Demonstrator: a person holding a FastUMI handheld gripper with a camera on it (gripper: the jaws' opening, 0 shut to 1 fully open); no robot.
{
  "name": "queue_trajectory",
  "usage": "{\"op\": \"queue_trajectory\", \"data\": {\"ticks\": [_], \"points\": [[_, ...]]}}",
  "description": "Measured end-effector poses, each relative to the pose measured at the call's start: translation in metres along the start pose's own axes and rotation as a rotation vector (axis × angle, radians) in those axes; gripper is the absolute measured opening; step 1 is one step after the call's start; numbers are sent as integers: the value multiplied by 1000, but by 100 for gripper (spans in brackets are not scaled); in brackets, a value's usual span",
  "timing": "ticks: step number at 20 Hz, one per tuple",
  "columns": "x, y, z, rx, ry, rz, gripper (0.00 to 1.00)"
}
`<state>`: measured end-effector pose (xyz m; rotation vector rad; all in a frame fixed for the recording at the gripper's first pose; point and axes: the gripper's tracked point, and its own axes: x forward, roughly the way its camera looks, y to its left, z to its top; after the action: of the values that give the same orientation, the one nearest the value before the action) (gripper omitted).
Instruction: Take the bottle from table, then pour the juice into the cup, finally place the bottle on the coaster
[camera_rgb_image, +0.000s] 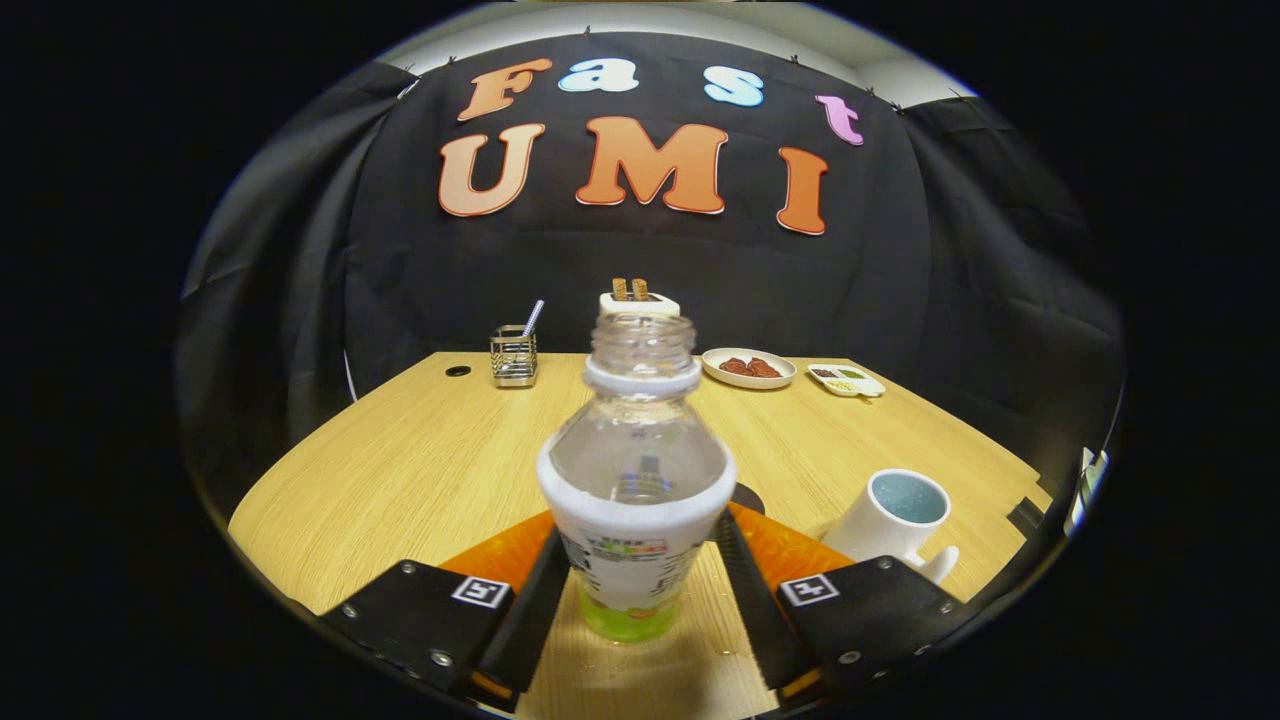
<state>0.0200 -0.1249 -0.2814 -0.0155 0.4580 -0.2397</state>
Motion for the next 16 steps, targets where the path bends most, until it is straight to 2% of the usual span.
{"op": "queue_trajectory", "data": {"ticks": [1, 6, 12, 16], "points": [[1, 0, 1, -17, -9, -8, 72], [2, 5, 4, -12, -35, -11, 61], [5, 6, 4, -2, 7, -53, 58], [-2, 15, 8, 11, 17, -33, 58]]}}
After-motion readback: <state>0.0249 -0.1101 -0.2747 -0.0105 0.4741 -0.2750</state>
